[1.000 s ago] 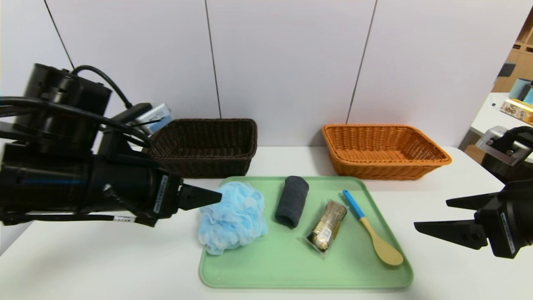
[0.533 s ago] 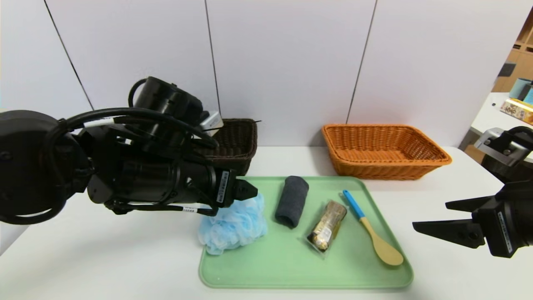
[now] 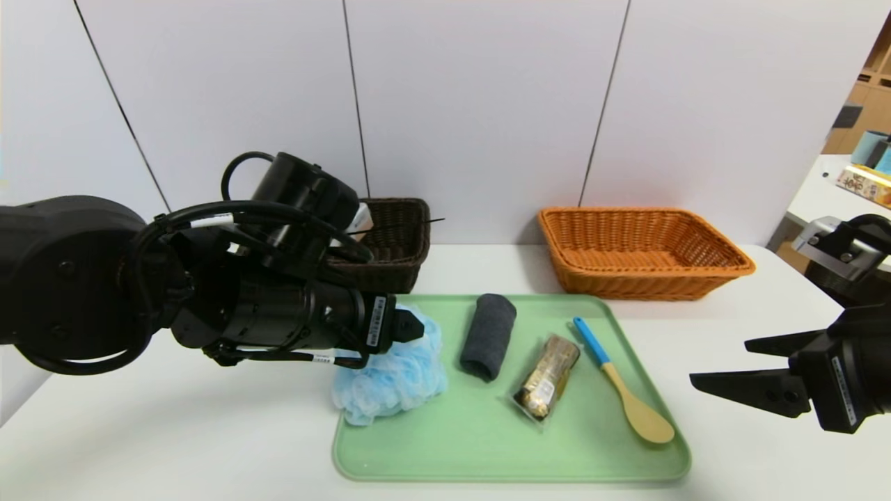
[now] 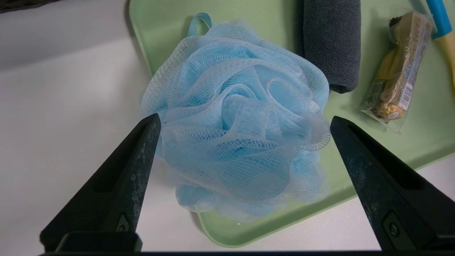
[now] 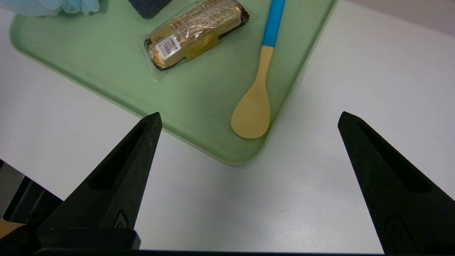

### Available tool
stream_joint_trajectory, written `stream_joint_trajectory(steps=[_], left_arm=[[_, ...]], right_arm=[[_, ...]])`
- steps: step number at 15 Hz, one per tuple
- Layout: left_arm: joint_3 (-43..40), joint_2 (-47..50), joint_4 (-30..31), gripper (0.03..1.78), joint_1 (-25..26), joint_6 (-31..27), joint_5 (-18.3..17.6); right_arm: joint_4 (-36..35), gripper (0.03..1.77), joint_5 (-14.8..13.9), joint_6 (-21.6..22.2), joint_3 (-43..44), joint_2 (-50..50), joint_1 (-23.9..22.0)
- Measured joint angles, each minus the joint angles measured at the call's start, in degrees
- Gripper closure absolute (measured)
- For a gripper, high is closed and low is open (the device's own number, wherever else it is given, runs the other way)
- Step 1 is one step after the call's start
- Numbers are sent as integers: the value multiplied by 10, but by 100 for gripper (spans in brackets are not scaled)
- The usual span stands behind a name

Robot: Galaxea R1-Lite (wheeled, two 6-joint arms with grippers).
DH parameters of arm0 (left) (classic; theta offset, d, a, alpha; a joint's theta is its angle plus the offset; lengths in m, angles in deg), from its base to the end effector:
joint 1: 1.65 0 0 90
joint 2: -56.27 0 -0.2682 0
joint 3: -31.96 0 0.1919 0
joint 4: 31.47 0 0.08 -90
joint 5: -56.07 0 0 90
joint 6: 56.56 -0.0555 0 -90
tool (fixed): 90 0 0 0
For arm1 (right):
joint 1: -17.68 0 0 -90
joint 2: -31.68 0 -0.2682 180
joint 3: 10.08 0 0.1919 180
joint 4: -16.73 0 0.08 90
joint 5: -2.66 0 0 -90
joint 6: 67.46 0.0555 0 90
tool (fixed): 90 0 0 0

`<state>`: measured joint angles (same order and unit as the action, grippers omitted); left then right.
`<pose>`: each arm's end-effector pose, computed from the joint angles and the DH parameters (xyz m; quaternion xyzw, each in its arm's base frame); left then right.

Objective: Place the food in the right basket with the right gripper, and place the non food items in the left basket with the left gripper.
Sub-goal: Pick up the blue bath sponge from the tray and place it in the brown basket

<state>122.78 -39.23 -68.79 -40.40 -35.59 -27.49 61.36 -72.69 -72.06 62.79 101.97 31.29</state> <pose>0.2514 -0.1938 0.1609 -0.0278 0.3726 -0.1952 0.9068 0.1916 0.0608 0.1716 -0.0331 0.3493 0.2421 0.9046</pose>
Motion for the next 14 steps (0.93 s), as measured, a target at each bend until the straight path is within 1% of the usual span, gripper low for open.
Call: stream_joint_trajectory(steps=[9, 14], left_arm=[[-4, -58, 13, 12, -10, 38, 0], [-3, -76, 17, 12, -12, 41, -3]], right_arm=[[0, 9, 1, -3, -8, 0, 0], [0, 9, 2, -3, -9, -1, 0]])
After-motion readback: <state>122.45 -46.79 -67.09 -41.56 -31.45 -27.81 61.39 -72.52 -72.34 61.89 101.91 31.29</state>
